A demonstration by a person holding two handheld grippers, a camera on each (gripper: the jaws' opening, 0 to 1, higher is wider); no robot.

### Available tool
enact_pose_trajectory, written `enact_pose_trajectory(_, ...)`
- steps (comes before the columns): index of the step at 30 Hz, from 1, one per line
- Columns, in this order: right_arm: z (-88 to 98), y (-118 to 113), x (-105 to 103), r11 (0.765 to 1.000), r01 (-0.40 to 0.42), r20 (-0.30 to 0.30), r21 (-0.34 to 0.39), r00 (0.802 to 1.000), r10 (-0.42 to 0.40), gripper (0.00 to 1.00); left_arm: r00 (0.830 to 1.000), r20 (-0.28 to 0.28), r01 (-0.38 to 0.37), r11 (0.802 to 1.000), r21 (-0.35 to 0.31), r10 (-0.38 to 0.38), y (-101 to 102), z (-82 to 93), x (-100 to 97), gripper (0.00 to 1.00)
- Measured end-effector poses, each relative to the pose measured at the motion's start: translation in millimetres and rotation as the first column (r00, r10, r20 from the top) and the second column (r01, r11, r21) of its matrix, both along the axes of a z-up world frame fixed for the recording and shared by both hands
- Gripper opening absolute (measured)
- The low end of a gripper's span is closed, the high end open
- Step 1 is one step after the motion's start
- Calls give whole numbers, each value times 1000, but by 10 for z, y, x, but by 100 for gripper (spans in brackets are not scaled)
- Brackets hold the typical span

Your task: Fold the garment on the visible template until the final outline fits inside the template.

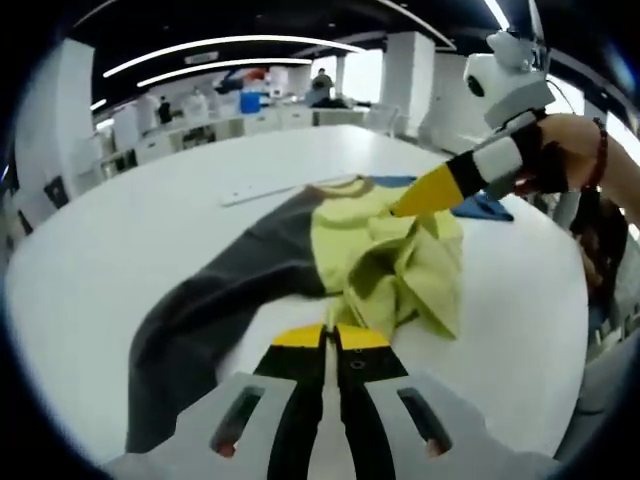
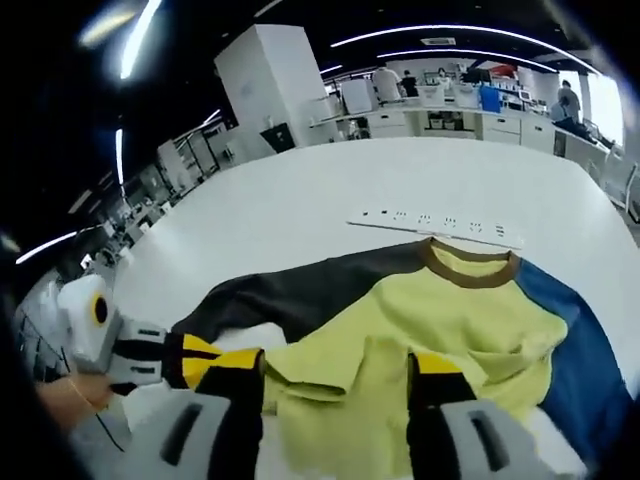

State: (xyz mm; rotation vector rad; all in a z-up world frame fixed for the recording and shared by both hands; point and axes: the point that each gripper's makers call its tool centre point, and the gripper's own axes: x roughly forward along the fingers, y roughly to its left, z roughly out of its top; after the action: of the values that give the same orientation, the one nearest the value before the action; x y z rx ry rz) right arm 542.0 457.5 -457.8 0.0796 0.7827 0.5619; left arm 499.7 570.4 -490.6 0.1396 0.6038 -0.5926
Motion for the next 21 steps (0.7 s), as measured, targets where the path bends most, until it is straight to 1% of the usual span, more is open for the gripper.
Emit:
enact_pose_trajectory(6,30,-130,-172,999,34,-4,-1,999,-34,59,1000,8,-3,1000,-1,3,5,16,9,0)
enact_pose_trajectory(7,35,-150,-243,999,41,-9,3,999,-41,59,1000,9,-3,1000,-1,3,4,19,9,0)
enact_pose_trajectory(10,27,-164,-334,997,75,-23,27,997,-74,59,1000,11,-4,1000,0,4,9,15,19,0)
enact_pose_trajectory(15,-72,-171,-499,996,86,-58,27,995,-85,58,1000,17,-3,1000,-4,3,-8,34,15,0)
enact_pose_trajectory(18,-115,-181,-602,994,110,-68,28,992,-108,57,1000,19,0,1000,-9,0,-20,47,3,0)
enact_pose_trajectory(20,-182,-196,-651,992,127,-94,28,988,-123,56,1000,19,4,1000,-7,-3,-14,41,-2,0)
enact_pose_trajectory(21,-177,-190,-715,991,131,-96,34,987,-127,55,1000,19,5,1000,-7,-4,-12,40,-4,0)
